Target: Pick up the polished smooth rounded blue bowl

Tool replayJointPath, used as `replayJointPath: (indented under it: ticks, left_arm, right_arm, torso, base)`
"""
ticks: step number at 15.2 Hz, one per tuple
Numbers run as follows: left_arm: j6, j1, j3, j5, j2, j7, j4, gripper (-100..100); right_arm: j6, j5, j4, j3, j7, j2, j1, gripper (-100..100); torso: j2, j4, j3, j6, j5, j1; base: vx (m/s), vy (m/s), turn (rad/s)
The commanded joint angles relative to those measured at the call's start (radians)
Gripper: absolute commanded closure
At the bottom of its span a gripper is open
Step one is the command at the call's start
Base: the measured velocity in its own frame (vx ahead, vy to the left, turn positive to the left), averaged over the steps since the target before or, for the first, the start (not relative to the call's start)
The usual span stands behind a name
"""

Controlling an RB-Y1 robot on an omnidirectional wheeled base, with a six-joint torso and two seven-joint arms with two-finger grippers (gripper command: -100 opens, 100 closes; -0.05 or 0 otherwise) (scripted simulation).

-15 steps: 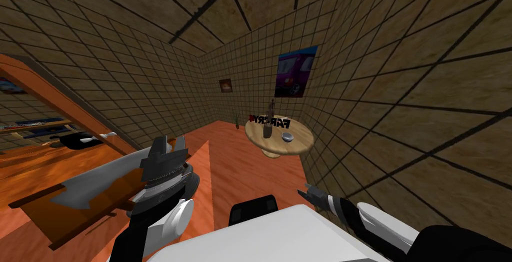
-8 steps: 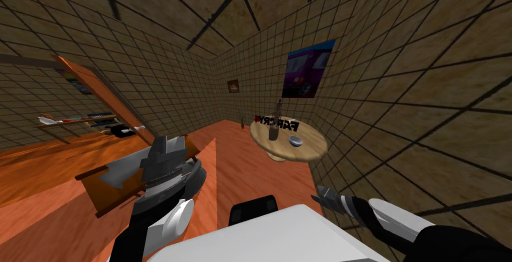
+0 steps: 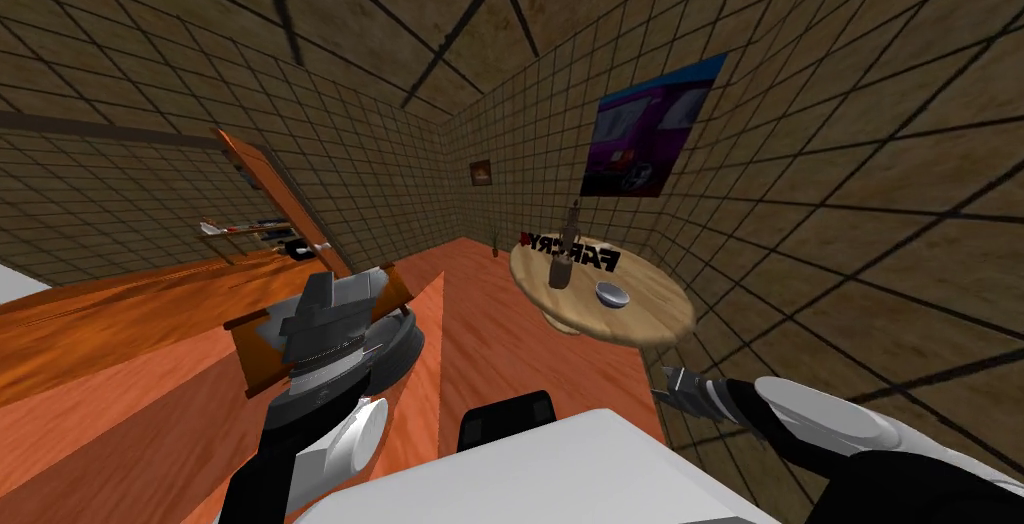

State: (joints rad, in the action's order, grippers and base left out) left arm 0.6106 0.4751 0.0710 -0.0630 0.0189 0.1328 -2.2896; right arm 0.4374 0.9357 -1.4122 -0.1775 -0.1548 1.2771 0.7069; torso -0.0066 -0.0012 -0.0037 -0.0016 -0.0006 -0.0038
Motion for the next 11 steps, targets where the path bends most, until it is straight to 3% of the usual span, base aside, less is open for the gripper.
replayJointPath:
  ticks: [1, 2, 4, 5, 11]
  left_arm:
    - [0.000, 0.000, 0.000, 0.000, 0.000, 0.000, 0.000, 0]
    - [0.000, 0.000, 0.000, 0.000, 0.000, 0.000, 0.000, 0]
    - [0.000, 0.000, 0.000, 0.000, 0.000, 0.000, 0.000, 0]
    - [0.000, 0.000, 0.000, 0.000, 0.000, 0.000, 0.000, 0]
    - [0.000, 0.000, 0.000, 0.000, 0.000, 0.000, 0.000, 0]
  right_arm:
    - [-0.003, 0.011, 0.019, 0.007, 0.008, 0.045, 0.014, -100]
    - [-0.004, 0.028, 0.051, 0.003, 0.010, 0.072, 0.016, -100]
    - [-0.004, 0.028, 0.051, 0.003, 0.010, 0.095, 0.016, -100]
    - [-0.003, 0.043, 0.078, -0.003, 0.012, 0.126, 0.018, -100]
    - [0.003, 0.067, 0.122, -0.025, 0.018, 0.210, 0.025, -100]
  torso:
    - [0.000, 0.000, 0.000, 0.000, 0.000, 0.000]
    - [-0.001, 0.000, 0.000, 0.000, 0.000, 0.000]
    - [-0.003, -0.001, -0.002, 0.000, 0.000, -0.001]
    - [-0.002, 0.000, -0.001, 0.001, 0.000, -0.002]
    - [-0.003, -0.001, -0.002, 0.000, 0.000, -0.001]
  base:
    - [0.103, -0.016, 0.295]
    - [0.125, -0.024, 0.264]
    - [0.111, -0.050, 0.183]
    - [0.102, -0.048, 0.241]
    - [0.106, -0.040, 0.228]
